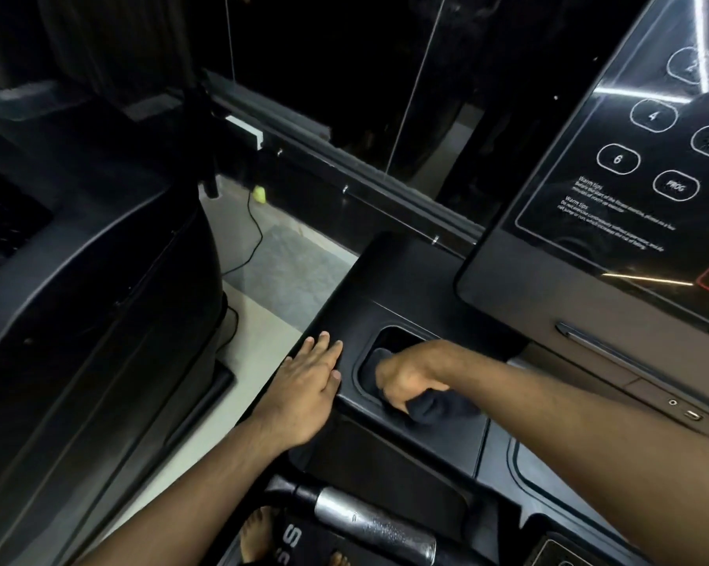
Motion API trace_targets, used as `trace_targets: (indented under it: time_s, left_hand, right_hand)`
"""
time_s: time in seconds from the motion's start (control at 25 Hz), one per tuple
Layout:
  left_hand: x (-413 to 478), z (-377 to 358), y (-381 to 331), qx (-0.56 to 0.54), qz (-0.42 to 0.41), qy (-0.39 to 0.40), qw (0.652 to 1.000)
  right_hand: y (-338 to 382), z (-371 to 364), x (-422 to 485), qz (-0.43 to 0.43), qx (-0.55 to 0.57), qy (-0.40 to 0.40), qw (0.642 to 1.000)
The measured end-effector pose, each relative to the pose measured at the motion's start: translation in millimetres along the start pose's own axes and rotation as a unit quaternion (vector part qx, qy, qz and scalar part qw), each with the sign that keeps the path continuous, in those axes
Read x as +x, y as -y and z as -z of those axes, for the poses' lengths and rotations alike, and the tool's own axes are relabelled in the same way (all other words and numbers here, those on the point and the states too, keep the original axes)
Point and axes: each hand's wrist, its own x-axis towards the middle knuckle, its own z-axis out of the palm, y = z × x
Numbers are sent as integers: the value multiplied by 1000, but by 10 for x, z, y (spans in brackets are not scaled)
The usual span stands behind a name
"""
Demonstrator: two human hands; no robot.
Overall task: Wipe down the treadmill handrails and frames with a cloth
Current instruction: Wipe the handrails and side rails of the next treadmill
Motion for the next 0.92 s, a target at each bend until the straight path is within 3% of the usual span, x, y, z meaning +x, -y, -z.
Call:
trace_targets:
  time_s: [0.04,0.08,0.12,0.16,0.24,0.28,0.32,0.44,0.56,0.72,0.76,0.8,0.92]
  left_hand:
    - [7,4,12,-2,-3,2,1000]
    - [16,11,24,-6,-5,2,1000]
    - [25,13,33,-11,-7,2,1000]
    - [43,16,43,-15,-9,2,1000]
    - [67,21,57,-28,-8,-1,1000]
    - [74,21,63,-35,-6,-4,999]
    - [75,24,63,-40,-5,-4,999]
    - [48,39,82,-44,-9,1,999]
    - [29,46,126,-60,-16,1,998]
    - [-1,22,114,-70,-12,-1,997]
    - [-21,12,108,-68,-12,-2,998]
    - [-43,11,107,-66,-12,-2,998]
    - [-110,17,121,-55,-16,0,998]
  right_hand:
    - [-69,-61,50,5,127,-25,992]
    - [-157,-156,133,-3,266,-79,961]
    - [-207,-234,162,-18,423,-142,895]
    - [-235,-296,216,-30,585,-197,786]
    - [-185,-400,227,-55,816,-234,526]
    - [-146,-401,254,-58,861,-239,445]
    - [-89,-359,285,-58,871,-245,423]
    - [240,-160,373,-48,791,-237,561]
    - [345,-177,377,-66,687,-261,674]
    - [222,-493,88,-34,384,-249,888]
    - [197,-627,36,-8,275,-267,924]
    - [169,-770,-5,26,169,-299,939]
    - [-129,-1137,-132,124,-77,-361,921]
